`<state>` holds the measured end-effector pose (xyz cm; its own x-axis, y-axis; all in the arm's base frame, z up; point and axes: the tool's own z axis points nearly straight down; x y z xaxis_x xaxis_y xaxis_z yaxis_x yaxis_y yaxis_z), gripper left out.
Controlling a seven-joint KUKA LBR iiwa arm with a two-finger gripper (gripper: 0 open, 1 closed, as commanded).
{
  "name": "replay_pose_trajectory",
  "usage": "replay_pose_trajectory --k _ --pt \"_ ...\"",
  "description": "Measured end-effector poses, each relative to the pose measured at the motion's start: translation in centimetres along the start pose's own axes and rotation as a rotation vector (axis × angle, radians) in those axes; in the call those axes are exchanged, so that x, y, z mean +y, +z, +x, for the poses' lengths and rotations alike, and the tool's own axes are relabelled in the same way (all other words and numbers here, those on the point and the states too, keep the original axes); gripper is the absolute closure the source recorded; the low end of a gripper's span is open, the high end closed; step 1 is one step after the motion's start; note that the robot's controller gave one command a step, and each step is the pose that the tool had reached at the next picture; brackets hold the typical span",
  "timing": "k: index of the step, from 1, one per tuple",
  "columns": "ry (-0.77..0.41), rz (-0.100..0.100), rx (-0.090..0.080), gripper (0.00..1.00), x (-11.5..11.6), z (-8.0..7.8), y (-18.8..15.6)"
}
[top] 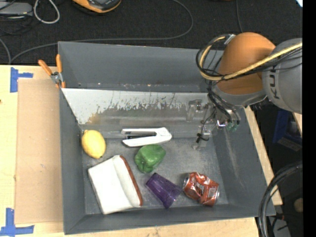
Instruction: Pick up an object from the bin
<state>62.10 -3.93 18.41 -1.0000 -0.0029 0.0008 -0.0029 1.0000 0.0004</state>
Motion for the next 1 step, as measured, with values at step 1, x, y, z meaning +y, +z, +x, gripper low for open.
replay_pose_trajectory --k 1 --pt "0.0 0.0 0.0 0.0 0.0 0.0 0.01"
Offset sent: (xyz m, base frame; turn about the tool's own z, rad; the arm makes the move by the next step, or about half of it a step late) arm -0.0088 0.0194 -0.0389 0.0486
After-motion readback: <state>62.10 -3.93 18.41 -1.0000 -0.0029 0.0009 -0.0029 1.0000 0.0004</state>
